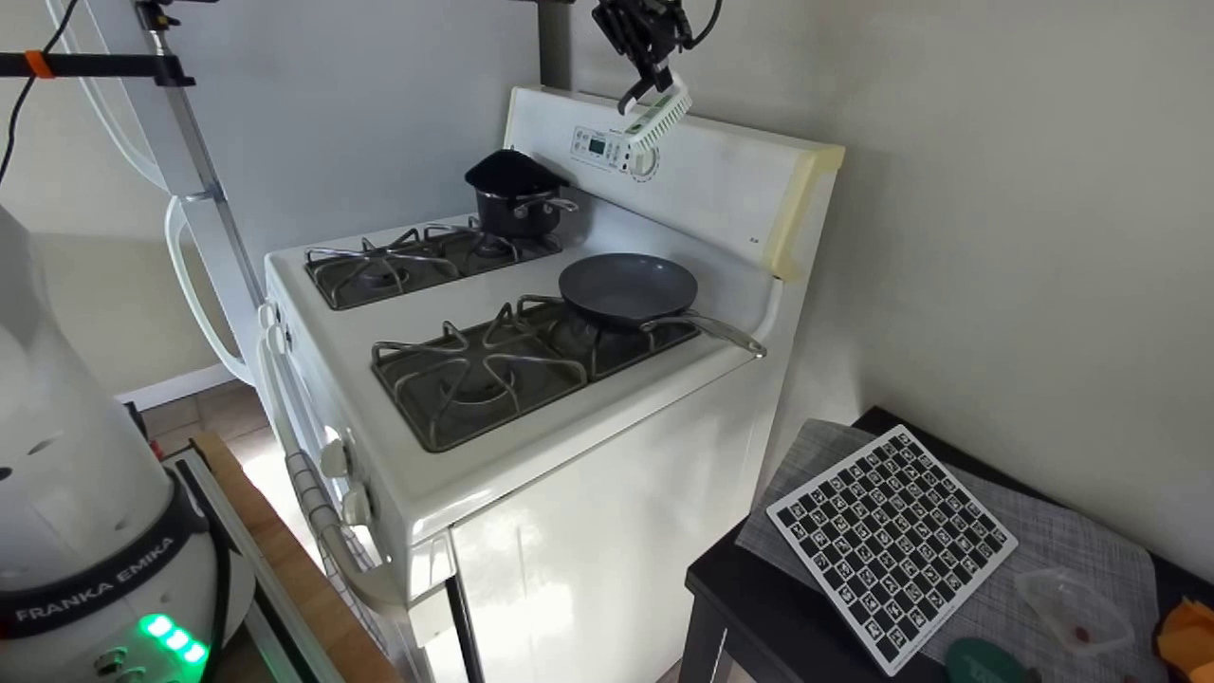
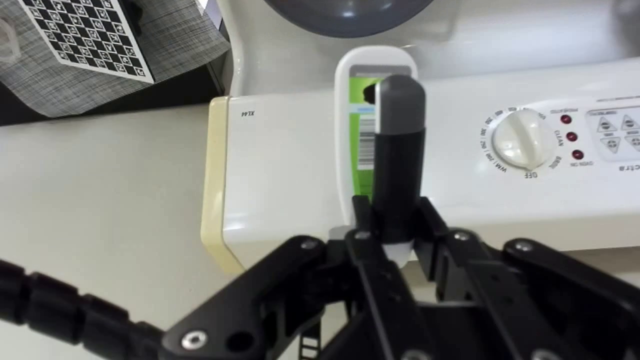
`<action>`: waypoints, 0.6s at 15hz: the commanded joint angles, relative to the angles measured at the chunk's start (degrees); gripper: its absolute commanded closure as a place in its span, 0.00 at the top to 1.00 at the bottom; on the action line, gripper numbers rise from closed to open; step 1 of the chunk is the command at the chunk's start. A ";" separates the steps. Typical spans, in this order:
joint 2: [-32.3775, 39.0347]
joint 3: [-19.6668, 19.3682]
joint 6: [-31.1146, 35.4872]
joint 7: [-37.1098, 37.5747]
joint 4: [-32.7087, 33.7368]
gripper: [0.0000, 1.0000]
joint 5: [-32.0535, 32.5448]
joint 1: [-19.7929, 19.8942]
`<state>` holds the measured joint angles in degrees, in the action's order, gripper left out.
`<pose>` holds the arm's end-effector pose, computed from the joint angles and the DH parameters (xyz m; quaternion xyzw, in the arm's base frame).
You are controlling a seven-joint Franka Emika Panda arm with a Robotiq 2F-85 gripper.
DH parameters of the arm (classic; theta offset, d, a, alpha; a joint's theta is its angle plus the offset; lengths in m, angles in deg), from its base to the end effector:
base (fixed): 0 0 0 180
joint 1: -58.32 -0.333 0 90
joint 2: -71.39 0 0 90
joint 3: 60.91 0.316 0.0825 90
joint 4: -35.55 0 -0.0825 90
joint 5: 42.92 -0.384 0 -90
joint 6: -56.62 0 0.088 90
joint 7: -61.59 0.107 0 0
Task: Brush the top of the stove.
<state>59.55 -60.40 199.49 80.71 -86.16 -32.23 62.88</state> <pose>0.5359 -0.0366 0.5644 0.9463 -0.1374 0.2902 0.0382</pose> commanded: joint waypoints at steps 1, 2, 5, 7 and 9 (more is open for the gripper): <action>0.27 -0.20 -0.09 -0.69 0.46 0.16 -0.33 0.37; 0.29 -0.21 -0.09 -0.69 0.42 0.16 -0.30 0.42; 0.29 0.16 -0.09 -0.61 0.37 0.16 -0.28 0.29; 0.29 0.19 -0.09 -0.61 0.37 0.16 -0.28 0.29; 1.10 0.07 -0.09 1.24 1.15 0.04 0.76 1.16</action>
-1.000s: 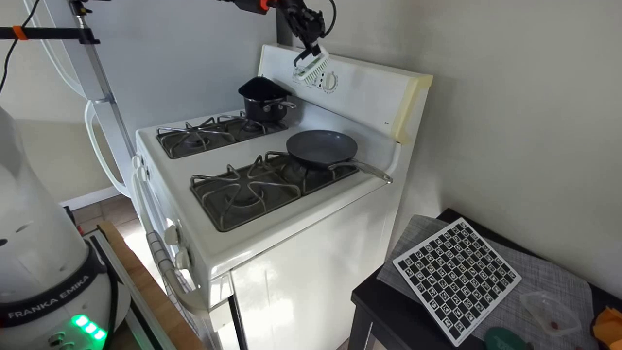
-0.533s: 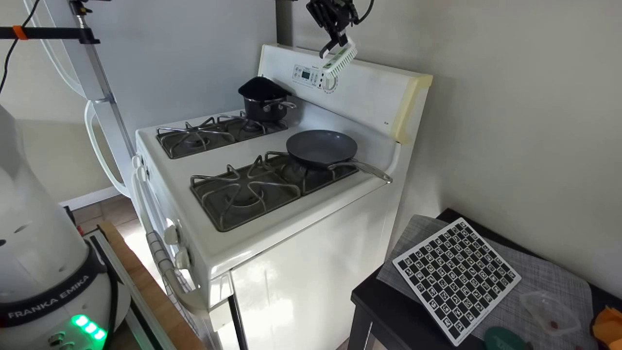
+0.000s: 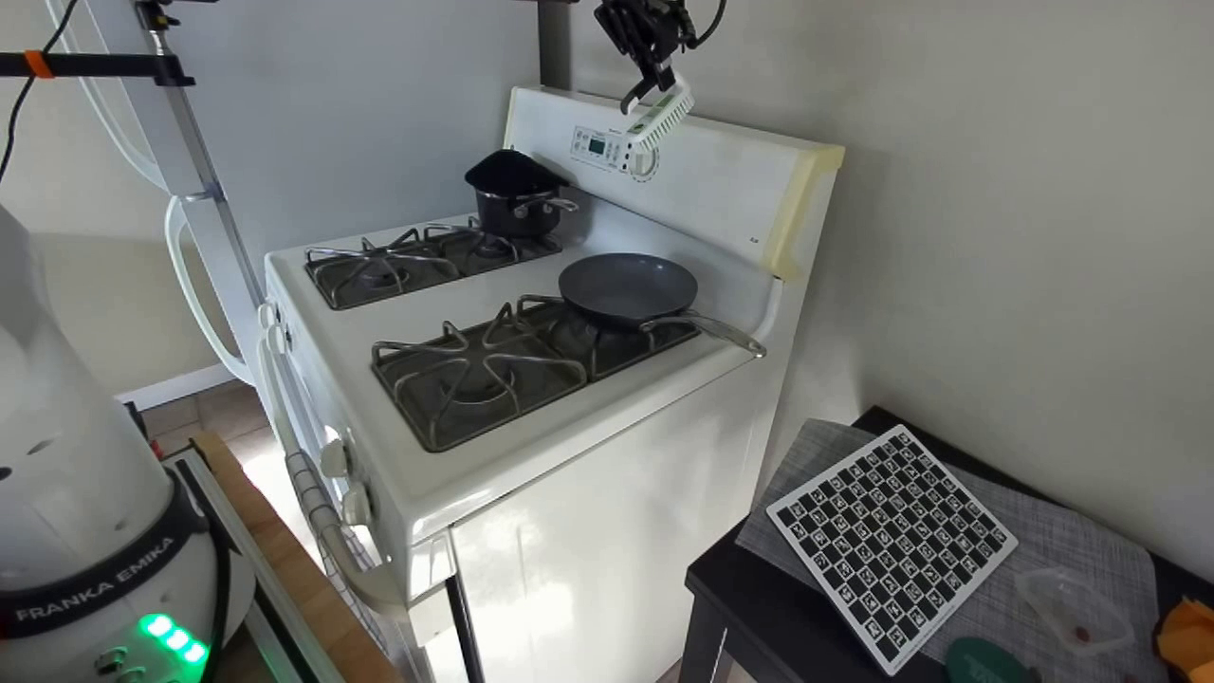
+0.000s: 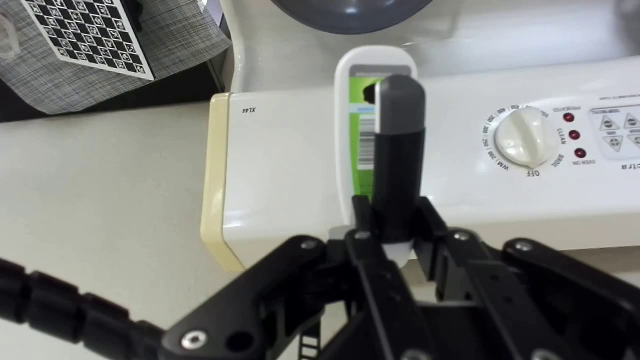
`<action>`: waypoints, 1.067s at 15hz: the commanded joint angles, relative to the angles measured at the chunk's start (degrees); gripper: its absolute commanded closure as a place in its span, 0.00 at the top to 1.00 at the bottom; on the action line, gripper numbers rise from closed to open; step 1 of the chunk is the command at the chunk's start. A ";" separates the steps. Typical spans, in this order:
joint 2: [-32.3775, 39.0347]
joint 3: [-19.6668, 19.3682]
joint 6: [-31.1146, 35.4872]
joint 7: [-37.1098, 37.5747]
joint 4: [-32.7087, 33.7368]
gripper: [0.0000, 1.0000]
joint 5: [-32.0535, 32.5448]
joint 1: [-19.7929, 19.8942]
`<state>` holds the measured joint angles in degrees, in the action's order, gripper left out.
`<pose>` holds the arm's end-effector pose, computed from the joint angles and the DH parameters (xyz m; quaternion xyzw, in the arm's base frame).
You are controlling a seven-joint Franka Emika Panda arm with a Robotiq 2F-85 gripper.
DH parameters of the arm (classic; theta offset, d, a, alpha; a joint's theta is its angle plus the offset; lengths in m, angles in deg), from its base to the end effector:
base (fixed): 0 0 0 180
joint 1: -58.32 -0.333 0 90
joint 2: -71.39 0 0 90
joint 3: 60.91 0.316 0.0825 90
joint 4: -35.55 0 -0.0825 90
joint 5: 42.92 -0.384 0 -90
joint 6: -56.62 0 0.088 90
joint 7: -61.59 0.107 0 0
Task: Brush the top of the stove.
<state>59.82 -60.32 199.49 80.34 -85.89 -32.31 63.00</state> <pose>0.5374 -0.0370 0.5643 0.9466 -0.1351 0.2900 0.0388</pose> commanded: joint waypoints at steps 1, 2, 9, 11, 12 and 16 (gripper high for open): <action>1.53 -0.52 -0.12 1.93 1.63 0.04 0.30 1.38; 1.94 -0.90 0.66 1.91 1.81 0.04 0.23 1.72; 5.84 -4.48 1.70 -4.19 6.27 0.04 -5.88 1.75; 7.06 -5.34 1.43 -7.94 7.39 0.04 -10.07 1.49; 7.64 -5.73 1.50 -9.96 7.81 0.04 -12.02 1.51; 10.00 -7.03 1.97 -15.55 10.53 0.04 -15.45 2.17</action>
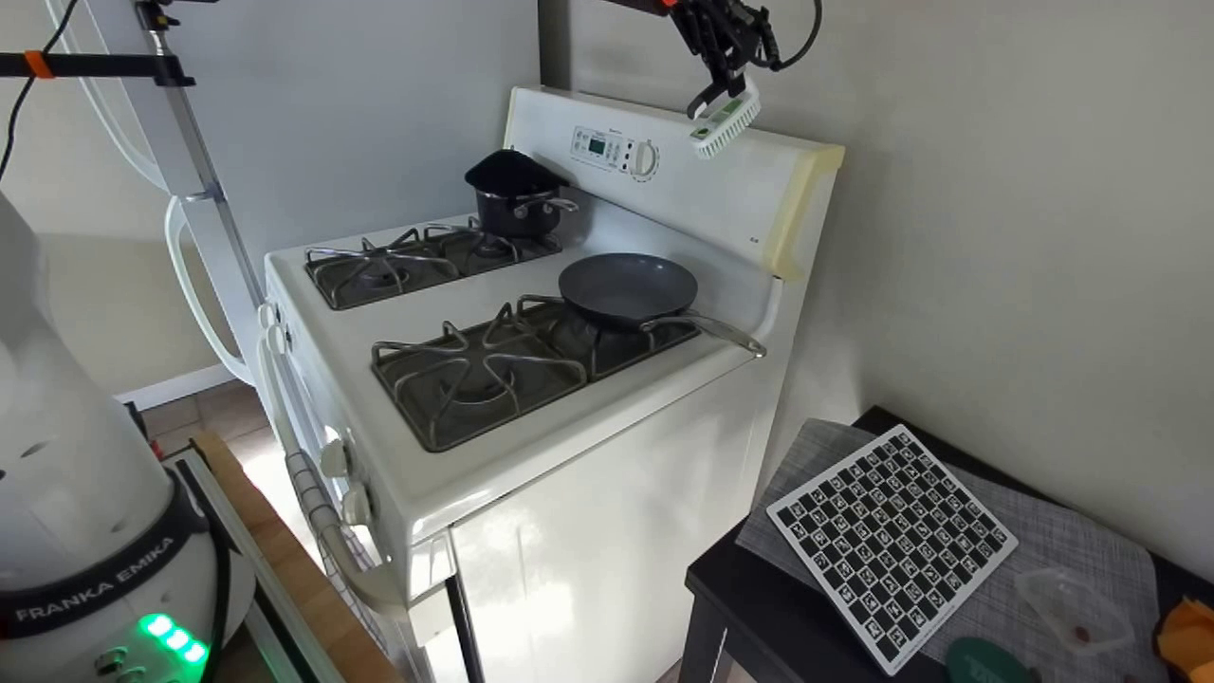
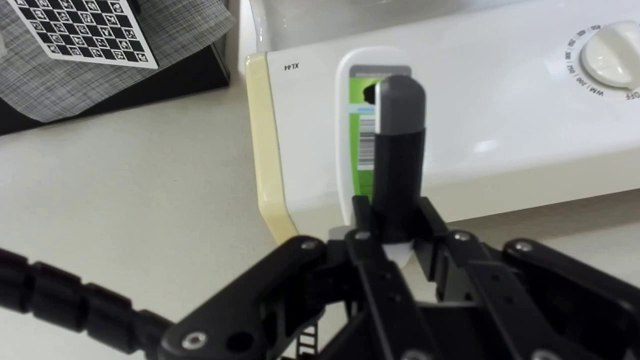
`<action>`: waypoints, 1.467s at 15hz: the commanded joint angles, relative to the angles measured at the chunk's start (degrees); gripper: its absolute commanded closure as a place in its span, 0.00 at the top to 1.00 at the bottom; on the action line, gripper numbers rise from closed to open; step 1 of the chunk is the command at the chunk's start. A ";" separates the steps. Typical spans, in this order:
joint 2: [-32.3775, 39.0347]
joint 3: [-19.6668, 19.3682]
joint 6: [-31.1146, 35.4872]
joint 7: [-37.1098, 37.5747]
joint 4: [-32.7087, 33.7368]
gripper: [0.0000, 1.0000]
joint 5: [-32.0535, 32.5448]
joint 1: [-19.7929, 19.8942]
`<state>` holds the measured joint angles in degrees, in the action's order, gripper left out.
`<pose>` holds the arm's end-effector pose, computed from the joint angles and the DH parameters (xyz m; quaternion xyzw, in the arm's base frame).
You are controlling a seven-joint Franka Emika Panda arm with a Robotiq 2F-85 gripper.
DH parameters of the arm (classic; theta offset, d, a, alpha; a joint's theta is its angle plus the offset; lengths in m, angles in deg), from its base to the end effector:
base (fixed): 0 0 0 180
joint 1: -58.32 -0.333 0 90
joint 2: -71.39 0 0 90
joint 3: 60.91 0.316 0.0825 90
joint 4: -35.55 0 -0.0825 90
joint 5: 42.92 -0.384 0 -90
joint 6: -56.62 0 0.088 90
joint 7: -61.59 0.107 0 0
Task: Brush the top of the stove.
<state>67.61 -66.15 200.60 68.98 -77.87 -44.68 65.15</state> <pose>0.5707 -0.1236 0.5635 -0.9399 0.1713 -0.2954 0.0031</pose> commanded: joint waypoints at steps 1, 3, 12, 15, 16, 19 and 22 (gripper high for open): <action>2.81 -1.55 1.12 -5.44 3.01 0.04 -3.98 0.15; 4.04 -2.16 0.81 -6.97 4.55 0.04 -4.98 0.51; 10.27 -2.57 0.44 -12.74 11.01 0.04 -12.15 2.23; 11.82 -2.36 0.09 -12.77 12.29 0.04 -12.66 2.54; 12.31 -2.33 0.28 -12.48 12.71 0.04 -12.49 2.60; 13.45 -2.17 0.12 -11.95 13.48 0.04 -12.53 2.78; 14.09 -1.94 -0.17 -11.51 14.06 0.04 -12.58 2.80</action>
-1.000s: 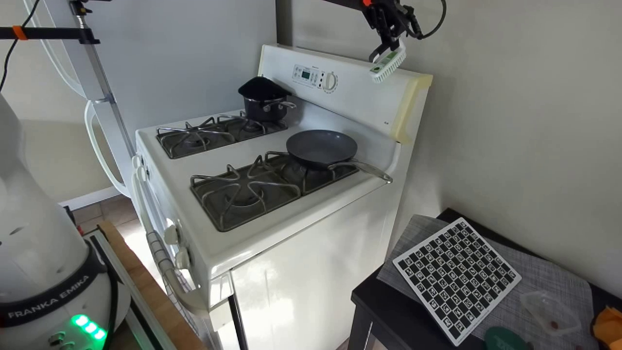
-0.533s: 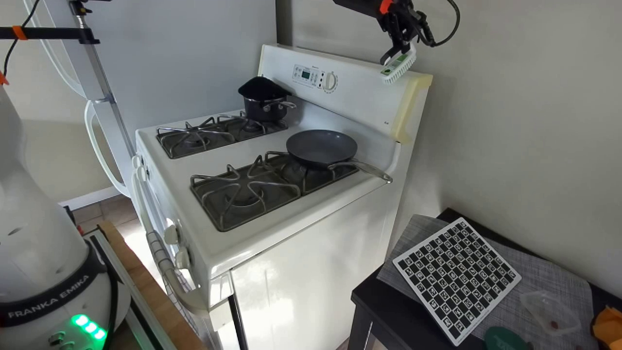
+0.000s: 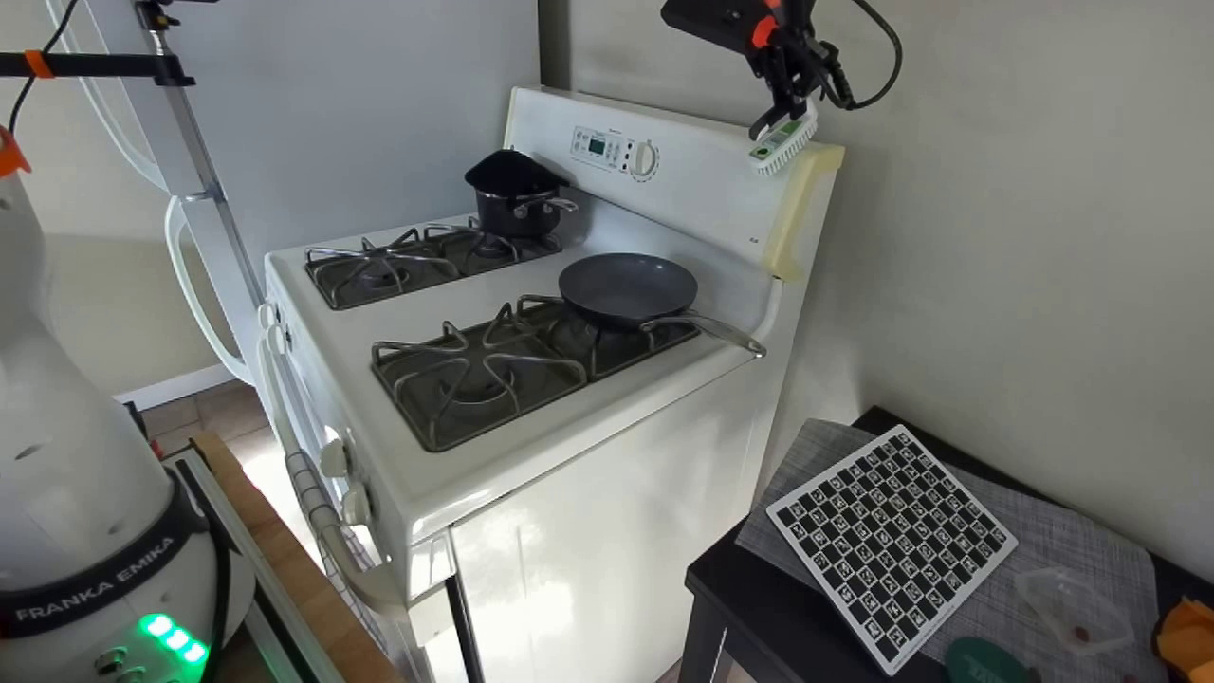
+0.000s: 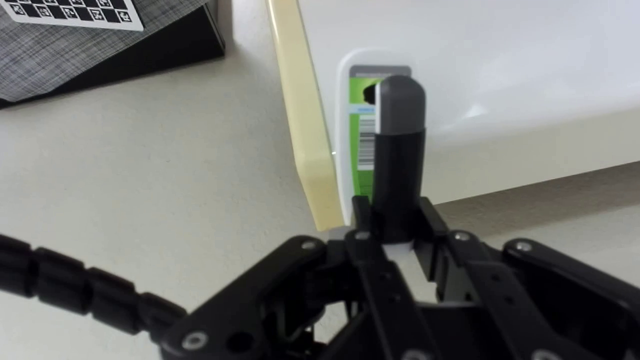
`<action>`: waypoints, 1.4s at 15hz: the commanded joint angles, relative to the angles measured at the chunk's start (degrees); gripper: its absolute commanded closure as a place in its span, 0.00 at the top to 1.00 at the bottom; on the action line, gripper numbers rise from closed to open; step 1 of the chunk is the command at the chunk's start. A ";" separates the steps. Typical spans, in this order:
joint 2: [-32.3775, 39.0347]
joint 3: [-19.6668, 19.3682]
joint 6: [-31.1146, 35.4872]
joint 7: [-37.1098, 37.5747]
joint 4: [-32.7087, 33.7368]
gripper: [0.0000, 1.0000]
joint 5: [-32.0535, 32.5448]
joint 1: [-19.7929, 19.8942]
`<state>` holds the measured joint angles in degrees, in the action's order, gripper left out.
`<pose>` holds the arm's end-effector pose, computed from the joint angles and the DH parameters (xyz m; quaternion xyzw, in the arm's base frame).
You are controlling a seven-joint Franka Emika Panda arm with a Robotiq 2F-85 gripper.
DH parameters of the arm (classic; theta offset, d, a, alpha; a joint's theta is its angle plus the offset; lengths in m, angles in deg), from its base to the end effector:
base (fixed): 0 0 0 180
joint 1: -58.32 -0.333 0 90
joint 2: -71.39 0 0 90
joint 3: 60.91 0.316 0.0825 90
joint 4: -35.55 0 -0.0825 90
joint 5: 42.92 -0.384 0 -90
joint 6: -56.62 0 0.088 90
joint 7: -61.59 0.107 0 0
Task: Brush the top of the stove.
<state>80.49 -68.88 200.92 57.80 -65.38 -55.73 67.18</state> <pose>0.6261 -0.1856 0.5399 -0.9371 0.1708 -0.3035 0.0249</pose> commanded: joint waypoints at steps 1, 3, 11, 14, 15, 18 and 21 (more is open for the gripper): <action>1.37 0.83 -0.59 0.06 1.79 0.04 -1.47 0.74; 1.37 0.98 -0.40 0.19 1.72 0.04 -1.42 0.67; 0.99 1.87 -0.01 1.81 0.92 0.04 -0.63 -0.22; 0.99 2.41 -0.07 2.84 0.92 0.04 -0.41 -0.70; 1.03 2.63 -0.09 3.25 0.84 0.04 -0.42 -0.93; 0.92 3.13 -0.29 5.14 0.61 0.04 0.10 -1.71; 0.37 3.58 -0.47 7.10 0.14 0.04 0.57 -2.59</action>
<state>80.85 -65.67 200.91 62.26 -64.91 -55.71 65.49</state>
